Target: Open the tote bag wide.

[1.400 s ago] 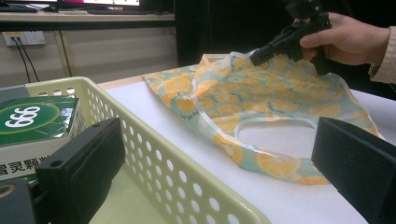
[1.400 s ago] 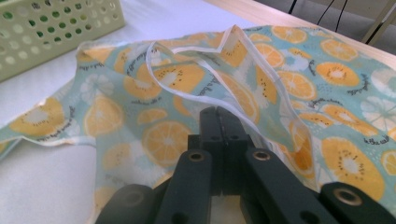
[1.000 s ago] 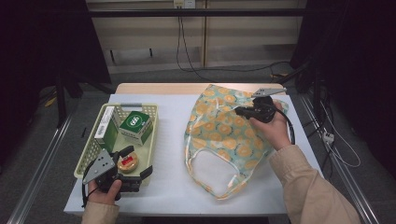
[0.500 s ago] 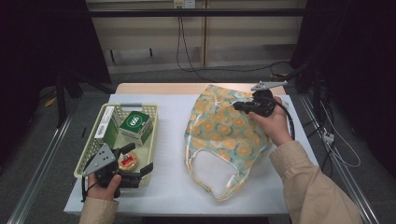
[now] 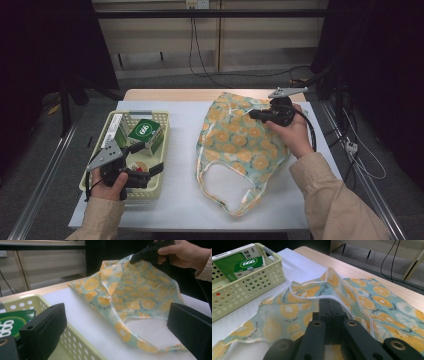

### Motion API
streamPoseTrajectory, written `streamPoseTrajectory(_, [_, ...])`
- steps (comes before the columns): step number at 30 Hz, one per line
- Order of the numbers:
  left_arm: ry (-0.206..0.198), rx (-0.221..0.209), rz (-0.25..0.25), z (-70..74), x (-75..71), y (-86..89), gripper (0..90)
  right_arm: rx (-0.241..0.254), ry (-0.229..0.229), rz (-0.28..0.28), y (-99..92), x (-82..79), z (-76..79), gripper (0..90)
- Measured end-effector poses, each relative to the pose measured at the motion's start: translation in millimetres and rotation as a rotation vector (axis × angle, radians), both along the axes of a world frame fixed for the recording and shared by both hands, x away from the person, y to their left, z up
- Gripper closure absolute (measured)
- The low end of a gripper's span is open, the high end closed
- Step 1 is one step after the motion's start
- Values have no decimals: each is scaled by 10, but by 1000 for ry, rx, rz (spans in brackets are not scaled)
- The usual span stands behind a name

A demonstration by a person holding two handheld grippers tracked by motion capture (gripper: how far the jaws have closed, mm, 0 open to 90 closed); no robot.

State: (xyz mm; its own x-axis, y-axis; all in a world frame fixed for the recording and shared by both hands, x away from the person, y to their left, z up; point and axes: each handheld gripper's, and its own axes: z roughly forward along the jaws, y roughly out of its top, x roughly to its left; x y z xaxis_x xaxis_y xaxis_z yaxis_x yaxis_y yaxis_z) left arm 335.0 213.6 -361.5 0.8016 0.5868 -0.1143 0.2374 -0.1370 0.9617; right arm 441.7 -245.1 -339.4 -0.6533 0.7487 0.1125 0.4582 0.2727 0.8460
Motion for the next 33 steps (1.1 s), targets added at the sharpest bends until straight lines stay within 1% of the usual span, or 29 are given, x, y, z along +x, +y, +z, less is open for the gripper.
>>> streamPoseTrajectory(5, [18, 11, -21, 49, 111, 23, 22, -1, 0, 1, 0, -20, -24, 900])
streamPoseTrajectory(7, [30, 33, -34, 54, 169, 46, 24, -3, 4, 6, 9, -27, -43, 900])
streamPoseTrajectory(10, [40, 50, -20, 68, 238, 80, 28, -4, 7, 10, 22, -30, -73, 900])
streamPoseTrajectory(12, [41, 54, -7, 83, 271, 104, 28, -4, 10, 12, 26, -29, -87, 900])
streamPoseTrajectory(15, [37, 51, -14, 98, 337, 148, 27, -3, 12, 12, 31, -30, -108, 900])
streamPoseTrajectory(18, [41, 91, -7, 67, 416, 194, 30, -3, 16, 13, 36, -32, -125, 900])
streamPoseTrajectory(19, [51, 104, -4, 42, 448, 214, 32, -4, 14, 13, 38, -32, -128, 900])
streamPoseTrajectory(20, [59, 110, -5, 21, 471, 227, 33, -5, 16, 13, 40, -34, -130, 900])
streamPoseTrajectory(22, [60, 130, -1, -17, 506, 247, 35, -5, 14, 15, 42, -36, -129, 900])
streamPoseTrajectory(23, [69, 133, -5, -32, 519, 253, 35, -4, 14, 15, 41, -36, -129, 900])
streamPoseTrajectory(25, [78, 142, 4, -71, 549, 271, 35, -3, 13, 15, 39, -38, -131, 900])
streamPoseTrajectory(30, [95, 184, 14, -122, 595, 323, 38, -2, 19, 10, 30, -50, -145, 900])
streamPoseTrajectory(33, [116, 203, 16, -155, 612, 350, 39, -2, 17, 10, 22, -54, -149, 900])
